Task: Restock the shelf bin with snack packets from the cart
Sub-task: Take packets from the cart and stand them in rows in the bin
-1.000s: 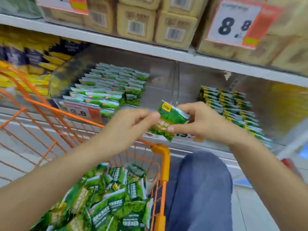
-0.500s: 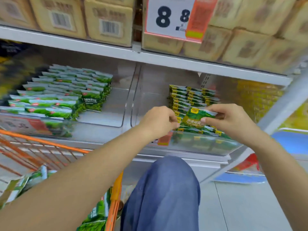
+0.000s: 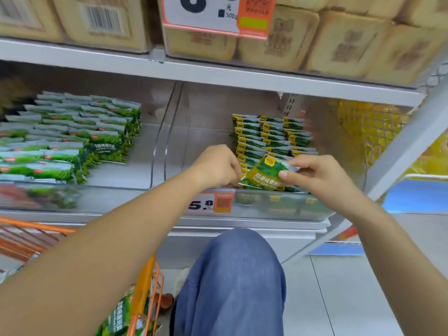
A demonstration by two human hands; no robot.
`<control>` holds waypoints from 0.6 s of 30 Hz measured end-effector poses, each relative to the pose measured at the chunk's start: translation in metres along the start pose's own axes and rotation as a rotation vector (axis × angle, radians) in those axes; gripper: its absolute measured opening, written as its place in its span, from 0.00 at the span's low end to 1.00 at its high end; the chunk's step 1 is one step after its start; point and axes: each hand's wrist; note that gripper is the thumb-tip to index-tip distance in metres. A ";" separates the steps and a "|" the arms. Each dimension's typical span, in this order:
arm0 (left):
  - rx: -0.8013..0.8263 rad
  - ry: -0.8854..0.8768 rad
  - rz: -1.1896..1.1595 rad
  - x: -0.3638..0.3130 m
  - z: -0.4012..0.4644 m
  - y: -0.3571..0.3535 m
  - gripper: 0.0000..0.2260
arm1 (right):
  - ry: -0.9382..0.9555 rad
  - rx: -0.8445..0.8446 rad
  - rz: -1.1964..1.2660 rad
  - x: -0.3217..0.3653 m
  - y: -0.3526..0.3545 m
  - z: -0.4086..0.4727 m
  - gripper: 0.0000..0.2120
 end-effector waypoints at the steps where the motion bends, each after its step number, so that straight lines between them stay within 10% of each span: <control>1: 0.002 0.017 -0.035 0.002 0.000 0.000 0.05 | 0.014 0.027 -0.034 0.000 -0.001 0.002 0.05; 18: 0.134 0.108 -0.480 0.011 0.001 -0.001 0.03 | -0.124 0.639 -0.959 0.039 -0.032 0.057 0.08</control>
Point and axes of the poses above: each hand's wrist, its own z-axis towards the middle knuckle, its own y-axis out of the back of the hand, x = y × z, and after that the axes turned 5 degrees about -y, right-handed
